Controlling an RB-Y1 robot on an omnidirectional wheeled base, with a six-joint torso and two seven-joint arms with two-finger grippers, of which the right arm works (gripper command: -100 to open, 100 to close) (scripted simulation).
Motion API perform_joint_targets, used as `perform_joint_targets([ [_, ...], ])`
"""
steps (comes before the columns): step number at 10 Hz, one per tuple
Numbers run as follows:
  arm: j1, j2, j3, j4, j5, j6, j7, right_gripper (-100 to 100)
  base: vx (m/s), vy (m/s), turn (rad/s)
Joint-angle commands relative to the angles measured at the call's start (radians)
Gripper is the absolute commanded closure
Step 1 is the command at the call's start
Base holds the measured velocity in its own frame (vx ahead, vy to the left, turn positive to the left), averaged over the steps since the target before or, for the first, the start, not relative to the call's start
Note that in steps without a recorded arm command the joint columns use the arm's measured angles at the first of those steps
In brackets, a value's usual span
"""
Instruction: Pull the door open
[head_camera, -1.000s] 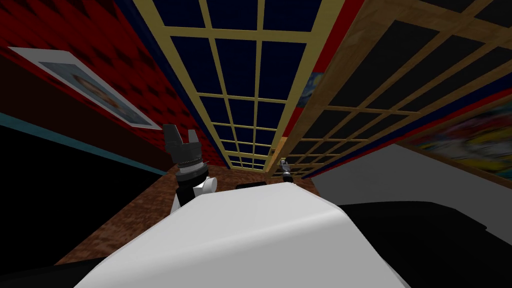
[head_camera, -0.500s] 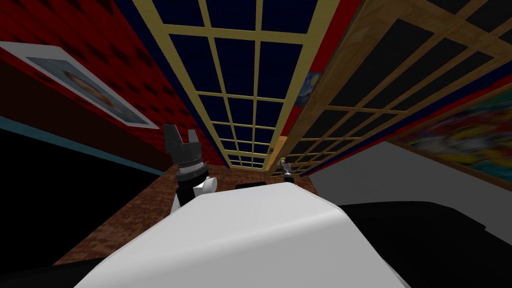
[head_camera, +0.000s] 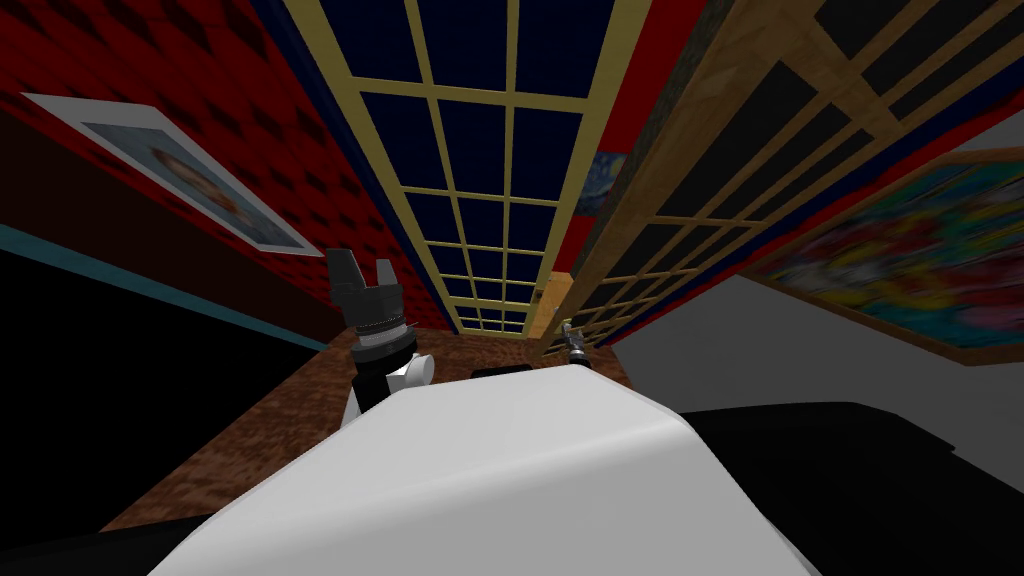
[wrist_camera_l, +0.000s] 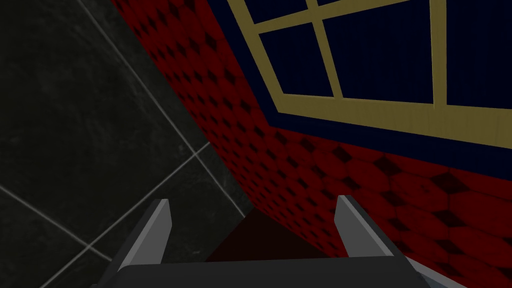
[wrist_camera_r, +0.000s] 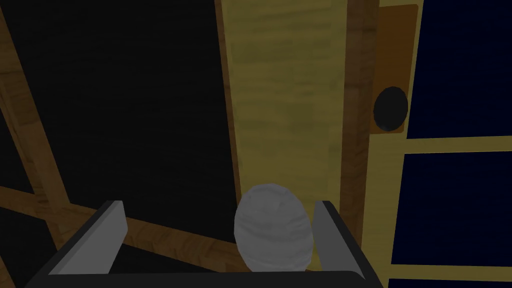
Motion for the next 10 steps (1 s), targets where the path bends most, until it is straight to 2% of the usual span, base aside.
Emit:
perform_joint_targets([
  [1,0.029,-0.017,-0.007,0.011,-0.011,0.019,-0.034,100,-0.098,0.017,-0.038],
  [3,0.033,-0.019,-0.005,0.011,-0.015,0.019,-0.048,100,-0.07,0.014,-0.045],
  [4,0.042,-0.022,-0.001,0.013,-0.021,0.021,-0.076,100,-0.056,-0.003,-0.031],
  [7,0.042,-0.022,-0.001,0.013,-0.021,0.021,-0.076,100,-0.02,-0.002,-0.008],
  [8,0.056,-0.026,0.005,0.014,-0.031,0.024,-0.118,100,-0.054,0.004,-0.034],
  [9,0.056,-0.026,0.005,0.014,-0.031,0.024,-0.118,100,-0.058,0.002,-0.032],
  [10,0.064,-0.029,0.009,0.015,-0.038,0.026,-0.147,100,-0.064,0.007,-0.032],
])
